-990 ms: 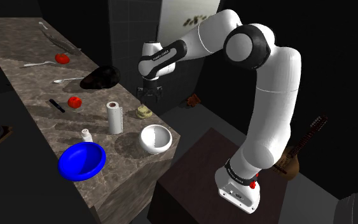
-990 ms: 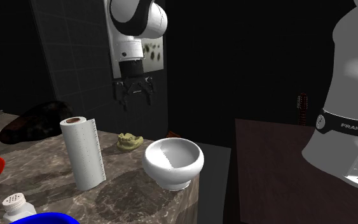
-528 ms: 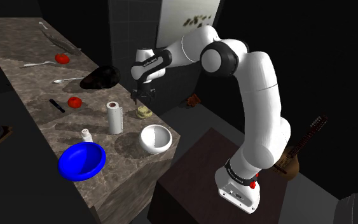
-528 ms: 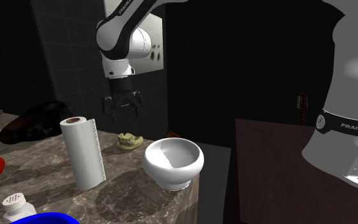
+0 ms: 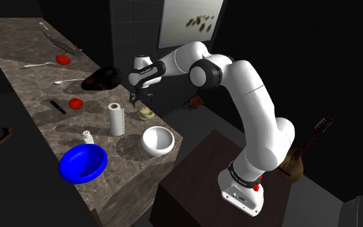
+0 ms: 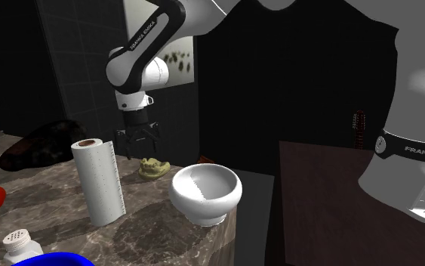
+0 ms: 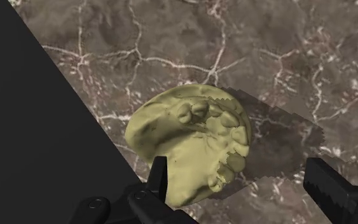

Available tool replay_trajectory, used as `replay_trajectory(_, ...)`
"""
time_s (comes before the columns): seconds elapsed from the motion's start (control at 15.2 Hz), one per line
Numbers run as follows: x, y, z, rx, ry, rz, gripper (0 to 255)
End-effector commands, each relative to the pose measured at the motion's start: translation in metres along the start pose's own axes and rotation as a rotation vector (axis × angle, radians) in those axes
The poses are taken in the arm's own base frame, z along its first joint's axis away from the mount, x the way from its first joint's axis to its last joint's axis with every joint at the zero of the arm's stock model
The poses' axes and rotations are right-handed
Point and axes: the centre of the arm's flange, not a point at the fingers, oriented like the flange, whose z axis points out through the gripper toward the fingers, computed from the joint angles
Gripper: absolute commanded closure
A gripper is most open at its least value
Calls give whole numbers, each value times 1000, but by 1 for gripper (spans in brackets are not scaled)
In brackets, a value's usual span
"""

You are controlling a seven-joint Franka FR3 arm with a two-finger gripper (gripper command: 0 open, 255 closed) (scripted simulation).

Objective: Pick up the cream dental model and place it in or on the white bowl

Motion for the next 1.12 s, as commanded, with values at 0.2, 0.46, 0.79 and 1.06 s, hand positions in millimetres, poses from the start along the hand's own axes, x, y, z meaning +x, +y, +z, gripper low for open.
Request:
replay_trajectory(0.2, 1, -1, 25, 0, 1, 1, 0)
replay_trajectory(0.46, 1, -1, 25, 1, 1, 1, 0)
replay_trajectory(0.79, 1, -1, 25, 0, 1, 1, 255)
replay_trajectory(1.06, 1, -1, 25, 0, 1, 1, 255)
